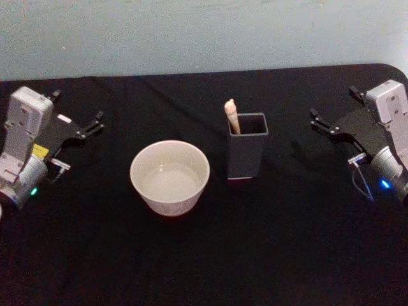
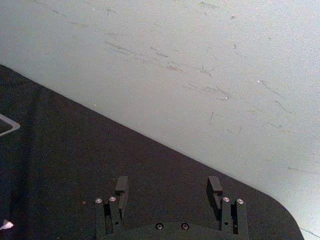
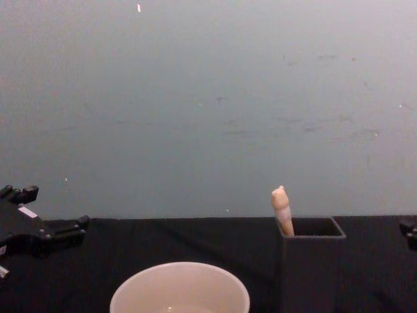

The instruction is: Pick up the stirring spoon with one hand, stir inside the cup, then place it back in its original position.

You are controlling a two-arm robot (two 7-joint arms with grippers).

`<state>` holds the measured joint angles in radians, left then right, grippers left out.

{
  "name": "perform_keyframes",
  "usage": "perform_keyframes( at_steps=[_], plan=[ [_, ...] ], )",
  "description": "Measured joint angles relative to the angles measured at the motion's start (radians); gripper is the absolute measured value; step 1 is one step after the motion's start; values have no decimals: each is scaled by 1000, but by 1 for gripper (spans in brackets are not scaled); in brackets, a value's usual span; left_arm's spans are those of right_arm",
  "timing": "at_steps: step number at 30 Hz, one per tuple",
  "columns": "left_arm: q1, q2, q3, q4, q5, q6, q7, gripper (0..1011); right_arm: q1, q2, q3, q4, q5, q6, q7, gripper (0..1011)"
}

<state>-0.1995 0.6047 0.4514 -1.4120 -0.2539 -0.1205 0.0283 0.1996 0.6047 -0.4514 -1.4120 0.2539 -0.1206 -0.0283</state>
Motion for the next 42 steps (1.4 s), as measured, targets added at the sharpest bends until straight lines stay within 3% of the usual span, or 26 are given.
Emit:
perform_keyframes(
  at_steps=[42],
  plan=[
    [0, 0, 0, 0, 0, 0, 0, 1001, 0, 0, 0, 0, 0, 0, 0, 1000]
  ],
)
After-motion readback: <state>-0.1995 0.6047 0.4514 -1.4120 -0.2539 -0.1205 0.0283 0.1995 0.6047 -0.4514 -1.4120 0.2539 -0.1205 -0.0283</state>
